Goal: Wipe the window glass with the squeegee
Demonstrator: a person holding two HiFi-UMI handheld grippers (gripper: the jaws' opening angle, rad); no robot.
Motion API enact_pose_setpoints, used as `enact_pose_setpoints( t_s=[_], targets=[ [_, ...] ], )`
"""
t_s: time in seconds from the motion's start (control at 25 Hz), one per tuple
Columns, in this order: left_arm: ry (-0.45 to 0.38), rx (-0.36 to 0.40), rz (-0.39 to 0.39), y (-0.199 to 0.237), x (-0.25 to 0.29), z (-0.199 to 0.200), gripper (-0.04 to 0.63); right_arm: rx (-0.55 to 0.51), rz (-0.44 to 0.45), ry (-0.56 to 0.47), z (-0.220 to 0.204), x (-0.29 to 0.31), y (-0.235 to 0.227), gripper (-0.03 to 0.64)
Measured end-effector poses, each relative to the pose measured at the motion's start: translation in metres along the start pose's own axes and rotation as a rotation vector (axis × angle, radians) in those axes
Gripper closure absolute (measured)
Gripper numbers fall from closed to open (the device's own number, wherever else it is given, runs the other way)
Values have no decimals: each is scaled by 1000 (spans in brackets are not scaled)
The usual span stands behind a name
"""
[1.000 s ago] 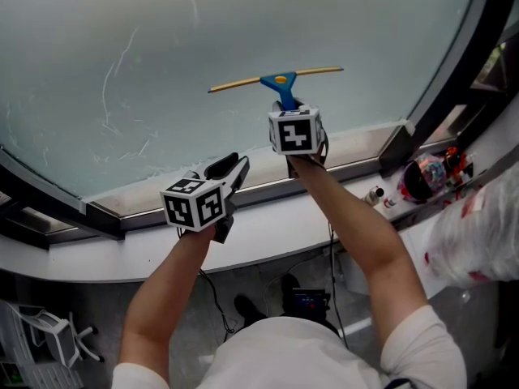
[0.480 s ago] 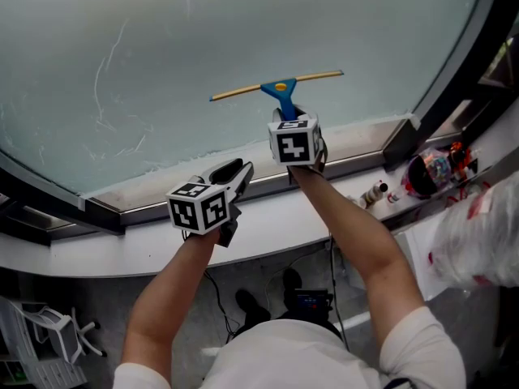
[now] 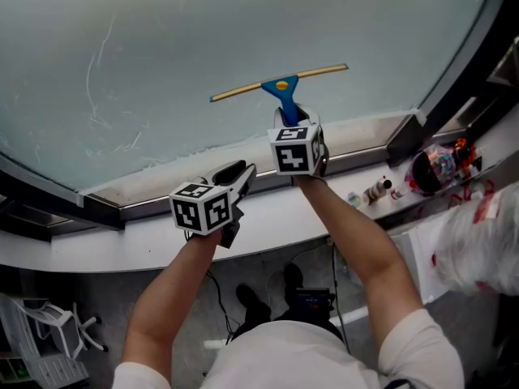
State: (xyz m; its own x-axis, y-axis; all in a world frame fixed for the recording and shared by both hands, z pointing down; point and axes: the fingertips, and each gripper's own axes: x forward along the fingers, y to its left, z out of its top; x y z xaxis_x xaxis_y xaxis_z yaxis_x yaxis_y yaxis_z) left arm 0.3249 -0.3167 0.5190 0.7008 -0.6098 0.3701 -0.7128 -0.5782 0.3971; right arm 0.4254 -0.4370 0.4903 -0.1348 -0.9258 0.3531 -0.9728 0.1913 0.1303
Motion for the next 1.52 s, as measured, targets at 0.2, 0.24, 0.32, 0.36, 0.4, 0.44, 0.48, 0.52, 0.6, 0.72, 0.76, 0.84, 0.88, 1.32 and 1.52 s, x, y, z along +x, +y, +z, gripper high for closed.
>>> enact_pose_setpoints(
  t_s=[0.2,0.24,0.32,0.36,0.4,0.44,0.48,0.52,0.6,0.72,0.76,0.84,0.88,1.32,1.52],
  targets=[
    [17,-9,-1,3,5,-9,469,17,-2,-10,-9,4,2,483],
    [20,-10,-1,3,5,-10,469,15,-4,-17,-10,4,2,483],
    [28,-11,-1,5,7,-13,469,8,-6,-35,-8,4,3,483],
    [32,-12,-1,6,8,-15,469,4,-5,-43,-8,4,3,483],
    [36,-14,0,7,9,-17,469,3,-4,-43,-10,5,4,483],
    [39,-16,0,7,9,-19,469,4,-2,-37,-15,6,5,483],
    [42,-18,0,8,10,-21,469,7,0,-28,-21,8,5,483],
    [46,-20,0,9,11,-23,469,9,1,-20,-27,10,6,483],
    [52,-25,1,12,13,-27,469,-2,-1,-21,-31,12,6,483],
    [58,-36,3,15,15,-32,469,-4,-4,-23,-39,15,7,483],
    [59,-41,4,16,16,-34,469,-3,-5,-26,-42,16,7,483],
    [63,-49,6,20,17,-37,469,-5,-7,-37,-44,17,8,483],
    [65,-53,7,22,18,-38,469,-8,-8,-43,-45,17,8,483],
    [100,-76,13,32,31,-58,469,-40,-19,2,-86,28,7,483],
    [119,-84,15,35,37,-68,469,-39,-20,-15,-93,32,8,483]
  ],
)
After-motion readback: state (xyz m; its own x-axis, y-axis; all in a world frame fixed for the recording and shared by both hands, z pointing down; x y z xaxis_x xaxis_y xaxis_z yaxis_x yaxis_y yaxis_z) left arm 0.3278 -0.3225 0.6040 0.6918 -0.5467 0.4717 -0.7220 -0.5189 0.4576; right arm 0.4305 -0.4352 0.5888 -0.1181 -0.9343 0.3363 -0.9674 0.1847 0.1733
